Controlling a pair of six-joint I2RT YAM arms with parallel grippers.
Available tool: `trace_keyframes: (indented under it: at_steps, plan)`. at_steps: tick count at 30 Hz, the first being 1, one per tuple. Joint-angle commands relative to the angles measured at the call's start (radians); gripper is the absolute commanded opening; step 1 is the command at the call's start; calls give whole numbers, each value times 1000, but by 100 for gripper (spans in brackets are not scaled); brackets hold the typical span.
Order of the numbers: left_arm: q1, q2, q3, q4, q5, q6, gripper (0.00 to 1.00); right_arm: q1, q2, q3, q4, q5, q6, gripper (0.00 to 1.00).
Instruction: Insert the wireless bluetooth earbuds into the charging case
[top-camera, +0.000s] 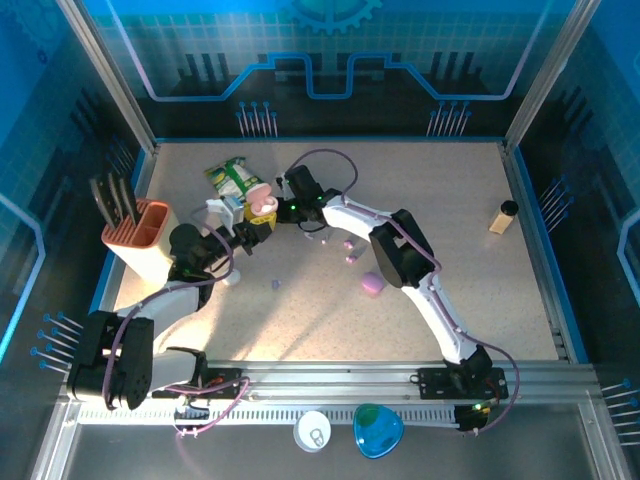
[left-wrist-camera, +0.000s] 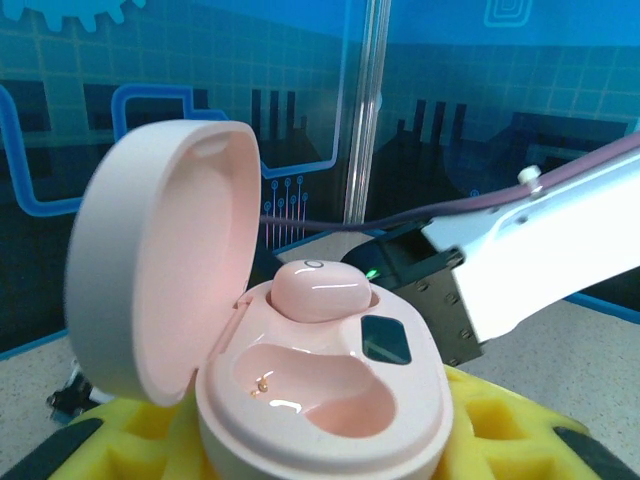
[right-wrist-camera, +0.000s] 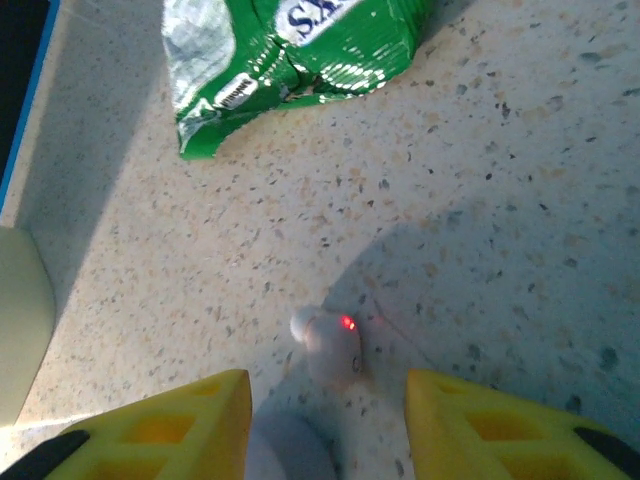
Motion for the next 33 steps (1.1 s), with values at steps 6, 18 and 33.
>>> trace_keyframes:
  at_steps: [6, 18, 33]
  plan:
    - [11, -1, 12, 72, 28, -21, 31, 13, 118, 183, -147, -32, 2, 44]
    - [11, 0, 2, 97, 32, -31, 31, 24, 217, 359, -359, -18, -98, 35]
    - [11, 0, 0, 89, 30, -26, 32, 41, 220, 400, -481, 103, -163, 23]
